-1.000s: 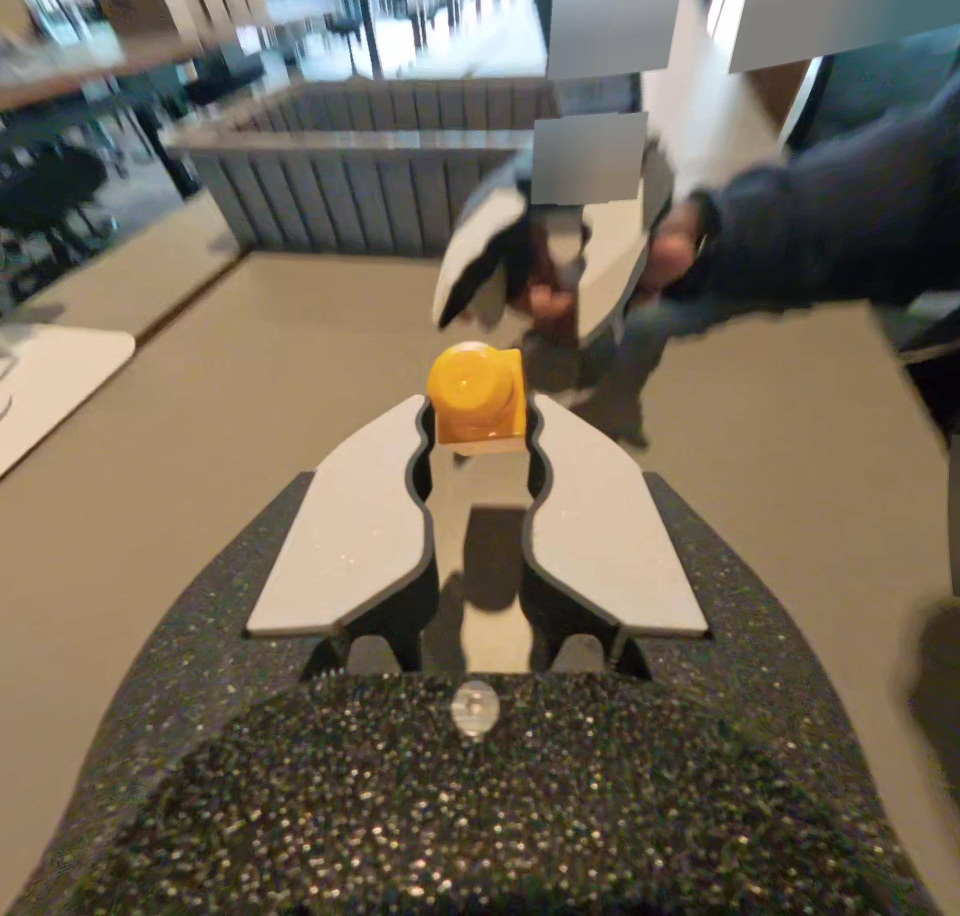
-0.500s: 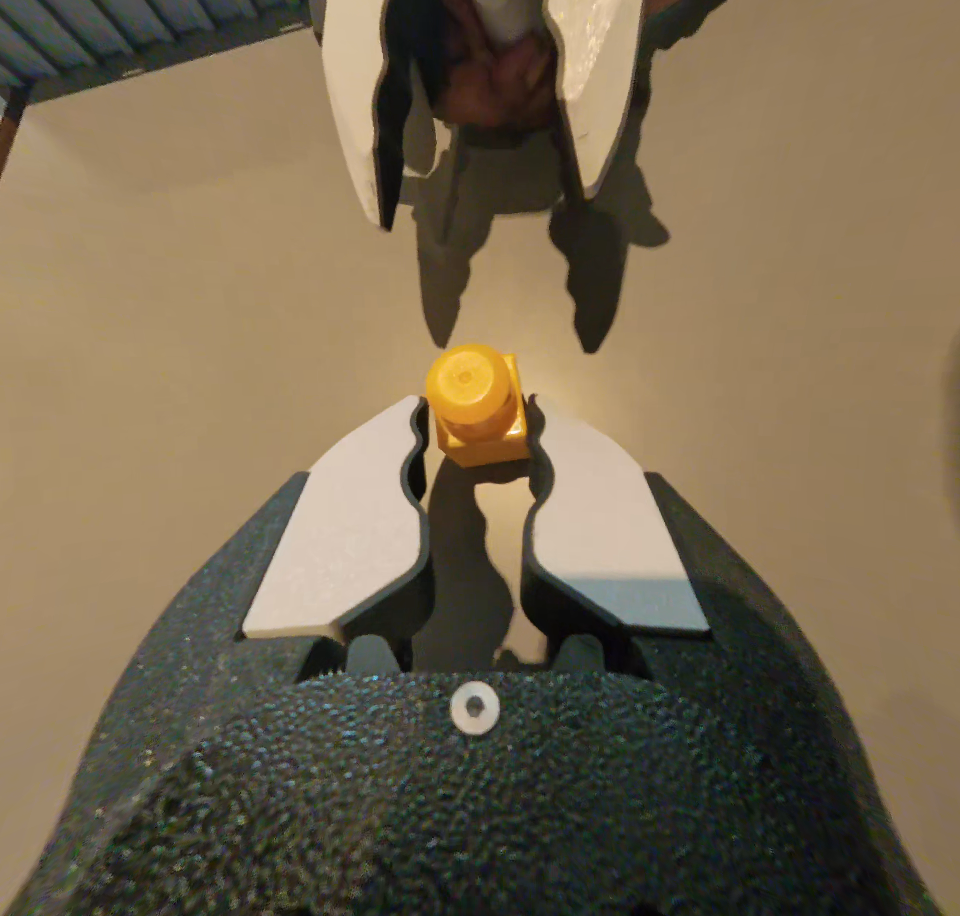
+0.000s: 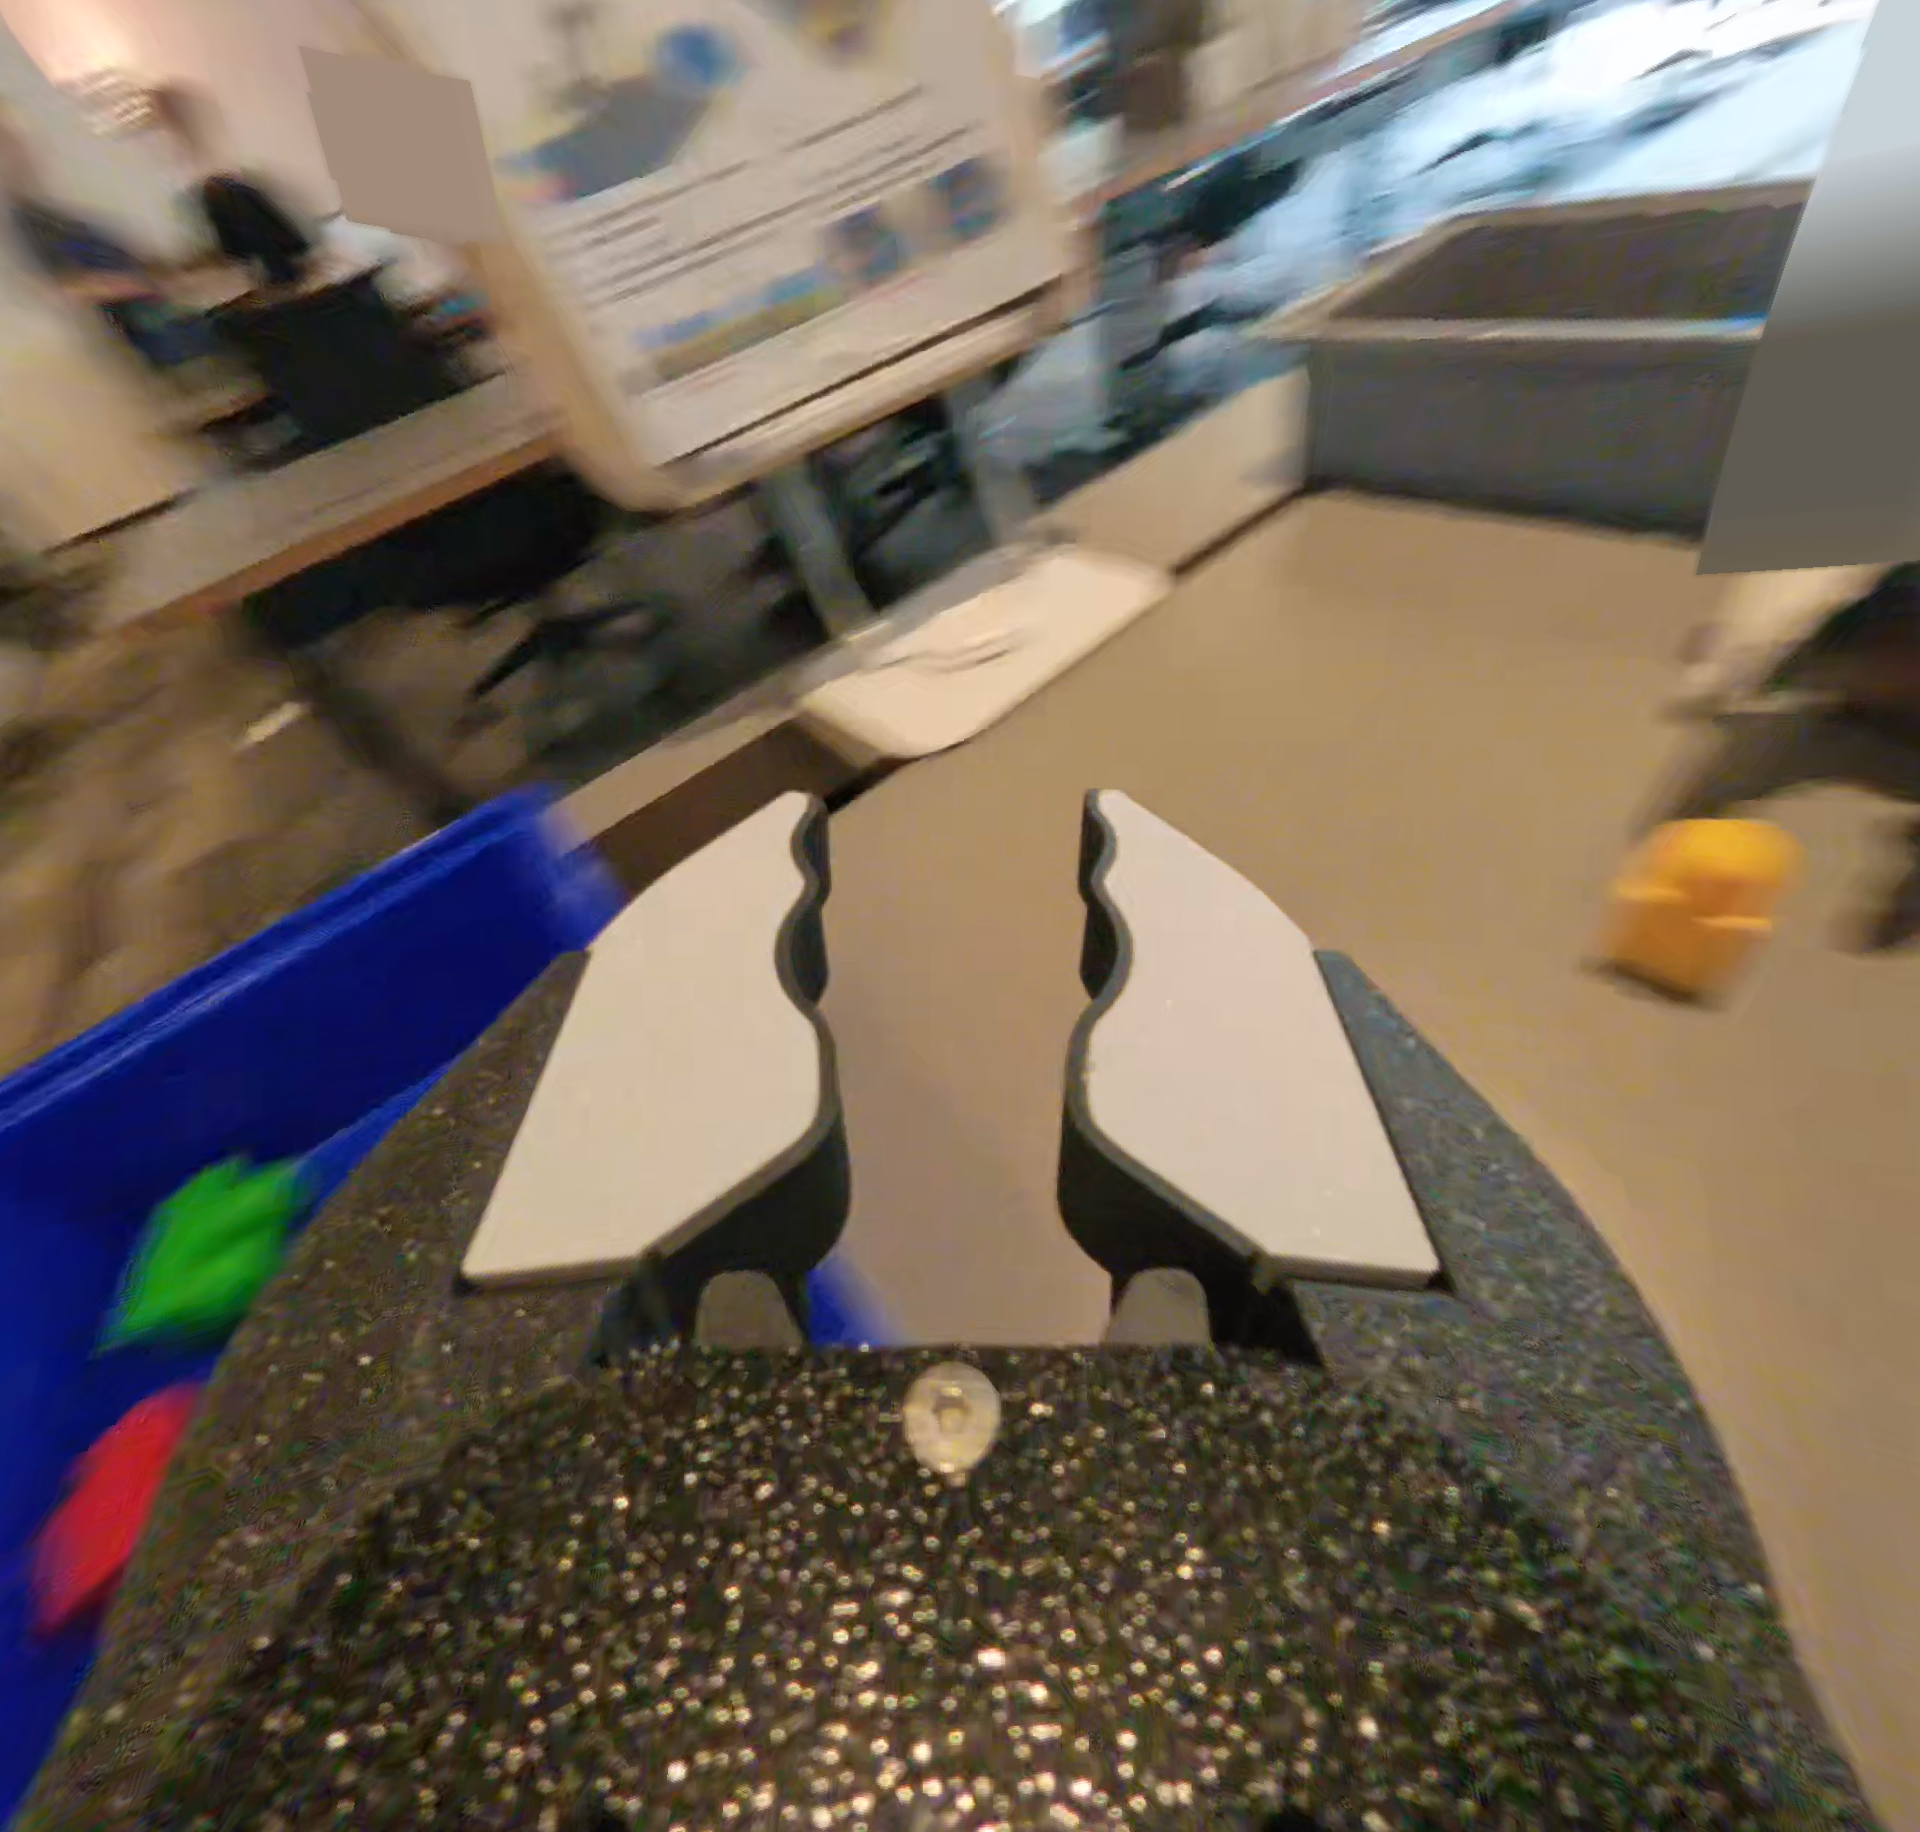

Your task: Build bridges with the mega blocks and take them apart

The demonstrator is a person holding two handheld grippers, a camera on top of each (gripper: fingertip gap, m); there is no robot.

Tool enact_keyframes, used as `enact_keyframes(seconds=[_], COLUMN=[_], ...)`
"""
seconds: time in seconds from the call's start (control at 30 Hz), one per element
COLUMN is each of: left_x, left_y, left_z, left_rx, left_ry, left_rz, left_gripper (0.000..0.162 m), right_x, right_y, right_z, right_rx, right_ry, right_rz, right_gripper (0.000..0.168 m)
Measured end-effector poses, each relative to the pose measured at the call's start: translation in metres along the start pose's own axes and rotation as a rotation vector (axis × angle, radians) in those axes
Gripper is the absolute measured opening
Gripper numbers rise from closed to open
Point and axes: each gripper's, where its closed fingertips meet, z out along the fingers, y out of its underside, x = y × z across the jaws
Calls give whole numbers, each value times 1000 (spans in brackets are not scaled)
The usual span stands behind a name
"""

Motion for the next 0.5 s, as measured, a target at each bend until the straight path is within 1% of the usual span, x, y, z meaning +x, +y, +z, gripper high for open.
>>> enact_keyframes(seconds=[0.07, 0.1, 0.2, 0.27, 0.33, 0.4, 0.43, 0.47, 0.5], left_x=[-76, -105, -166, -192, -217, -231, -237, -242, -249], left_y=[23, 38, 86, 122, 158, 190, 204, 216, 225], left_z=[-22, -30, -40, -40, -39, -35, -32, -30, -30], left_rx=[-142, -219, -418, -562, -691, -822, -880, -936, -996], left_ry=[-211, -269, -332, -345, -410, -431, -447, -452, -488], left_rz=[-24, -33, -54, -102, -169, -182, -182, -176, -156], left_gripper=[46, 47, 49, 48, 47, 46, 43, 35, 32], right_x=[0, 0, 0, 0, 1, 1, 1, 2, 2], right_y=[0, 0, 1, 1, 0, 0, 0, 0, -1], right_z=[0, 0, 1, 1, 0, 0, 0, 0, -1], right_rx=[0, -1, -5, -5, -3, -2, 0, 4, 9], right_ry=[-1, -2, -2, -1, -2, -7, -11, -14, -15], right_rz=[4, 4, 5, 8, 13, 23, 30, 38, 45], right_gripper=[58, 58, 58, 58, 57, 56, 56, 55, 55])
